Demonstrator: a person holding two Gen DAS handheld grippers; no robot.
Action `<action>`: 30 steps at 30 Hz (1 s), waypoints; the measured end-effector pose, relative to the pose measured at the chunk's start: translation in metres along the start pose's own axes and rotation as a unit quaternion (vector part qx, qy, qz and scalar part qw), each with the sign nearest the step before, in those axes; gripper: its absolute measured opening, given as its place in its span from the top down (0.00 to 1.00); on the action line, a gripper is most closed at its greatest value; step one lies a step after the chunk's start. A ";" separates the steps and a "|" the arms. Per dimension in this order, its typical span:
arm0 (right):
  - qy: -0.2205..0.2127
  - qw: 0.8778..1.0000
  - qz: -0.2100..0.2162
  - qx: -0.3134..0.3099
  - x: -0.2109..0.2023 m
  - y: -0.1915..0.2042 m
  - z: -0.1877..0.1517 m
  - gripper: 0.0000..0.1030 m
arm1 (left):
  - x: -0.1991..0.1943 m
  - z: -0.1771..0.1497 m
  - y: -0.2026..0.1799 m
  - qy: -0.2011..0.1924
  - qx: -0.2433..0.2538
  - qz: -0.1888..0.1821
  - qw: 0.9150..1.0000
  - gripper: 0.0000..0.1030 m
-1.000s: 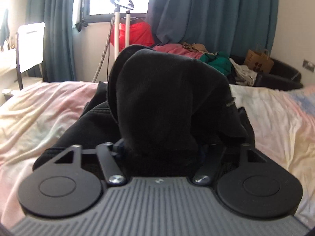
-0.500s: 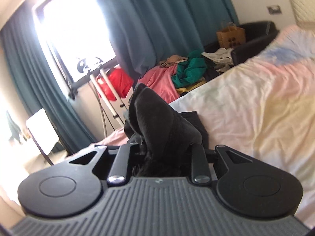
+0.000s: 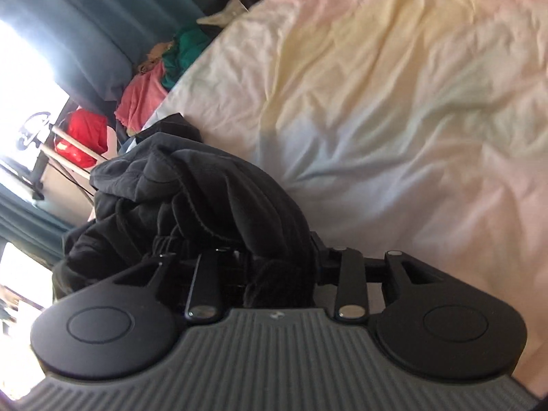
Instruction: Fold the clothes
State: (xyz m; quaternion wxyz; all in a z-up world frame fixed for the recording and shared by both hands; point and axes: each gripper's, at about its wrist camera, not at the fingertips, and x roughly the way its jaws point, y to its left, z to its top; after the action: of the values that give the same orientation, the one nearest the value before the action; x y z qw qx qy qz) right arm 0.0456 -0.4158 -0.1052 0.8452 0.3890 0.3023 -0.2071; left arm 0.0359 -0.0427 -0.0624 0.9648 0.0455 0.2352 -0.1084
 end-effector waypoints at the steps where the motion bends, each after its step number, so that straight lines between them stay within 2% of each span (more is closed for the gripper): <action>1: -0.010 1.000 -0.002 -0.002 -0.002 0.001 0.000 0.62 | 0.005 0.001 -0.011 0.002 0.009 -0.004 1.000 0.01; 3: -0.036 0.999 -0.004 -0.005 -0.008 -0.003 0.003 0.60 | 0.014 0.003 -0.035 0.001 0.035 -0.015 0.999 0.01; 5: -0.063 0.998 -0.005 -0.006 -0.017 -0.010 0.006 0.53 | 0.022 0.004 -0.061 -0.004 0.069 -0.027 0.997 0.01; 7: -0.100 0.995 -0.012 0.003 -0.023 -0.017 0.010 0.41 | 0.034 0.003 -0.091 -0.013 0.110 -0.023 0.994 0.01; 9: -0.131 0.991 -0.020 0.009 -0.028 -0.023 0.014 0.35 | 0.050 0.002 -0.118 -0.022 0.138 -0.008 0.990 0.01; 12: -0.149 0.989 -0.022 0.003 -0.026 -0.028 0.019 0.35 | 0.078 -0.004 -0.153 -0.049 0.182 0.025 0.982 0.01; 15: -0.151 0.988 -0.019 -0.008 -0.020 -0.032 0.023 0.35 | 0.109 -0.012 -0.178 -0.053 0.232 0.096 0.967 0.06; 17: -0.145 0.989 -0.020 -0.015 -0.016 -0.033 0.022 0.35 | 0.122 -0.012 -0.181 -0.039 0.234 0.139 0.961 0.12; 19: -0.140 0.990 -0.019 -0.017 -0.013 -0.034 0.022 0.35 | 0.122 -0.001 -0.165 -0.033 0.198 0.167 0.965 0.11; 22: -0.138 0.990 -0.019 -0.012 -0.012 -0.034 0.022 0.35 | 0.106 0.023 -0.129 -0.045 0.130 0.209 0.968 0.11; 25: -0.151 0.988 -0.008 -0.035 -0.014 -0.026 0.019 0.35 | 0.087 0.039 -0.089 -0.066 0.082 0.203 0.973 0.10; 29: -0.165 0.983 0.018 -0.071 -0.019 -0.011 0.012 0.35 | 0.060 0.048 -0.057 -0.109 0.088 0.232 0.963 0.09; 30: -0.172 0.981 0.028 -0.085 -0.022 -0.007 0.009 0.35 | 0.057 0.051 -0.047 -0.105 0.086 0.234 0.963 0.09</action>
State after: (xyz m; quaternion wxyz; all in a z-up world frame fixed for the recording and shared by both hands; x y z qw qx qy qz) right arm 0.0291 -0.4244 -0.0896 0.9203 0.2823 0.1576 -0.2203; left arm 0.0969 -0.1062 -0.0455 0.9749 0.1707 0.1050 0.0967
